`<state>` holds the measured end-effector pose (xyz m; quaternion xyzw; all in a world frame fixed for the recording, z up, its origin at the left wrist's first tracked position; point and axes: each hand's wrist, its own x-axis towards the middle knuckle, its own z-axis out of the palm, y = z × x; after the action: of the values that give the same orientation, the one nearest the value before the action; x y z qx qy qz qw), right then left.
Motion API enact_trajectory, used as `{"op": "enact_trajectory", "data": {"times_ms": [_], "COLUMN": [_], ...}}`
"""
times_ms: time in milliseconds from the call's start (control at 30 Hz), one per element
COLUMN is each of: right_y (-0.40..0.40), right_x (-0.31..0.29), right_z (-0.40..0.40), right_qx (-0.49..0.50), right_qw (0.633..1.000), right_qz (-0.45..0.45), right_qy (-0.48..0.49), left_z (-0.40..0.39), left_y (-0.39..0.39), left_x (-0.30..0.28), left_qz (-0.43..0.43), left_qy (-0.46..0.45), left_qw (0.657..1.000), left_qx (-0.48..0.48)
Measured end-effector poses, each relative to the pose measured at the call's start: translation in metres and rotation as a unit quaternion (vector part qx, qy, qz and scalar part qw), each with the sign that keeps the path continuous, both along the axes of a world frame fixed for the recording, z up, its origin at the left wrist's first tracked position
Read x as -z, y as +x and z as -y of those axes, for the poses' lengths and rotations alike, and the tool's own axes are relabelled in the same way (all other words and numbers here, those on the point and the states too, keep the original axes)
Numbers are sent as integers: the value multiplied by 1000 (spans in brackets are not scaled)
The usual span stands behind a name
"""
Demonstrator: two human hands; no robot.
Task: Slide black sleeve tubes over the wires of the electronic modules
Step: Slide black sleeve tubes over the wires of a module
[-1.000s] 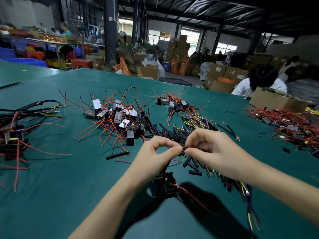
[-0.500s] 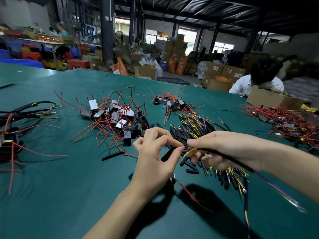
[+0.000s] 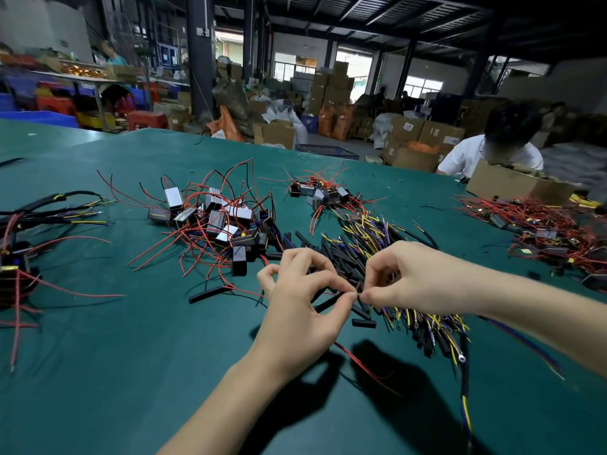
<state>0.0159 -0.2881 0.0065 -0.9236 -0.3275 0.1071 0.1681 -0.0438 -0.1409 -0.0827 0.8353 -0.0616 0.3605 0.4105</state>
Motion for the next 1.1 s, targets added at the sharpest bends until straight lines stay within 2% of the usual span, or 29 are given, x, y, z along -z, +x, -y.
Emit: {"op": "enact_trajectory", "data": {"times_ms": [100,167,233,300,333,400,467,533,633,833,1000,1100], "right_y": [-14,-22,-28,-28,-28,-24,-17,-8,-4,-4,0,1], "right_x": [5,15,23,25,27,24,19,18,17,13,16,22], "right_z": [-7,-11,-12,-11,-11,-11,-6,-3,0,4,5,5], "right_qx": [-22,-69,-119,-129,-121,-74,-14,17,45,103,112,128], "right_qw": [968,916,864,849,859,916,971,987,976,927,907,911], "right_qz": [219,358,442,479,469,383,237,102,-66,-284,-343,-322], "right_qy": [-122,-167,-208,-182,-165,-91,19,121,204,222,218,223], "left_z": [6,4,-1,-6,-7,-7,-7,-7,-3,1,3,3], "left_y": [0,1,2,2,1,0,-1,-2,-5,-5,-4,-2], "left_x": [-2,-6,-12,-16,-17,-18,-17,-16,-16,-12,-6,-4], "left_qz": [-58,-115,-161,-192,-198,-192,-175,-162,-139,-73,-36,-36], "left_qy": [-22,-95,-192,-258,-277,-291,-277,-256,-232,-185,-130,-84], "left_qw": [998,989,968,945,938,935,944,952,962,980,991,996], "left_qx": [-8,1,27,60,70,61,40,34,26,10,-2,-23]}}
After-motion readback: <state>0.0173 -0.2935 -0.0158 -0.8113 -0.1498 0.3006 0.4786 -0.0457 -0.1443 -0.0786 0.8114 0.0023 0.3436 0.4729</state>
